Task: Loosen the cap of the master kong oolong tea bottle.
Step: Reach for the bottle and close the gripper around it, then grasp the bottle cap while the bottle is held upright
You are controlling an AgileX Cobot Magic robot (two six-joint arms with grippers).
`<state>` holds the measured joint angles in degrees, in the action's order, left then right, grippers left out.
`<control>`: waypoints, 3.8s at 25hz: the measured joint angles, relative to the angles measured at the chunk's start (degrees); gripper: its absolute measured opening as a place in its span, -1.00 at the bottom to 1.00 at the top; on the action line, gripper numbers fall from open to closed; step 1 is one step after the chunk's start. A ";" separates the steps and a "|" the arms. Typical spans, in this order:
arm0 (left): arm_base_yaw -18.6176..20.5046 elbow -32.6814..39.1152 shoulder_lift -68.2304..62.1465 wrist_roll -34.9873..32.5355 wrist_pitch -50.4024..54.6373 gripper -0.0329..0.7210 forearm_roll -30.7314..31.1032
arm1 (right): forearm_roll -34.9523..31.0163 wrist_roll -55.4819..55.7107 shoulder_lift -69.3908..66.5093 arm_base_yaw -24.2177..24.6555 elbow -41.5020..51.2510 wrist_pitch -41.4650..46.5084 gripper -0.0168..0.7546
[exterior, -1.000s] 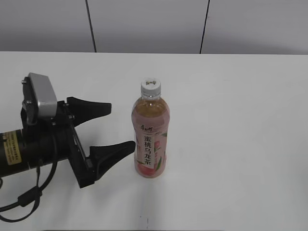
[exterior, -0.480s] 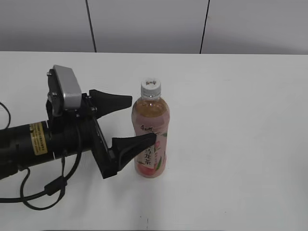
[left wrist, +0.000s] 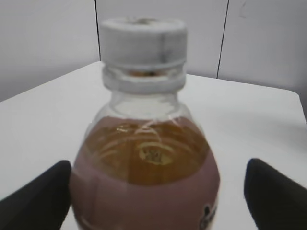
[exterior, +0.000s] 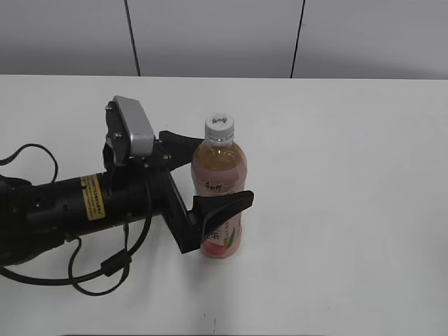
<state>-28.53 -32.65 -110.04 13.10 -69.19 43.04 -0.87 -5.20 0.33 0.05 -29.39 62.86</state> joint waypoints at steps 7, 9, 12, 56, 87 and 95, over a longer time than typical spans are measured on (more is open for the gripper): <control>-0.36 -1.56 -2.95 0.24 0.11 0.74 -0.31 | 0.00 0.00 0.00 0.00 0.00 0.00 0.34; -0.36 -1.56 -2.99 0.28 0.11 0.65 -0.31 | 0.00 0.00 0.00 0.00 0.00 0.00 0.34; -0.43 -1.56 -2.99 0.34 0.06 0.52 -0.31 | 0.00 0.00 0.00 0.00 0.00 0.00 0.34; -0.43 -1.56 -2.99 0.39 0.16 0.28 -0.71 | -16.71 -15.75 -26.27 0.00 -8.27 -4.90 0.34; -0.46 -1.56 -2.99 0.56 0.13 0.28 -2.66 | -7.08 -5.69 -102.50 -34.68 -72.61 6.52 0.23; -0.46 -1.56 -2.99 0.56 0.18 0.28 -2.99 | -6.86 7.67 -104.65 -39.69 -72.68 6.85 0.06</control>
<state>-28.99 -34.21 -113.03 13.66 -69.00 40.05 -7.72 2.47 -104.33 -39.64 -102.07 69.71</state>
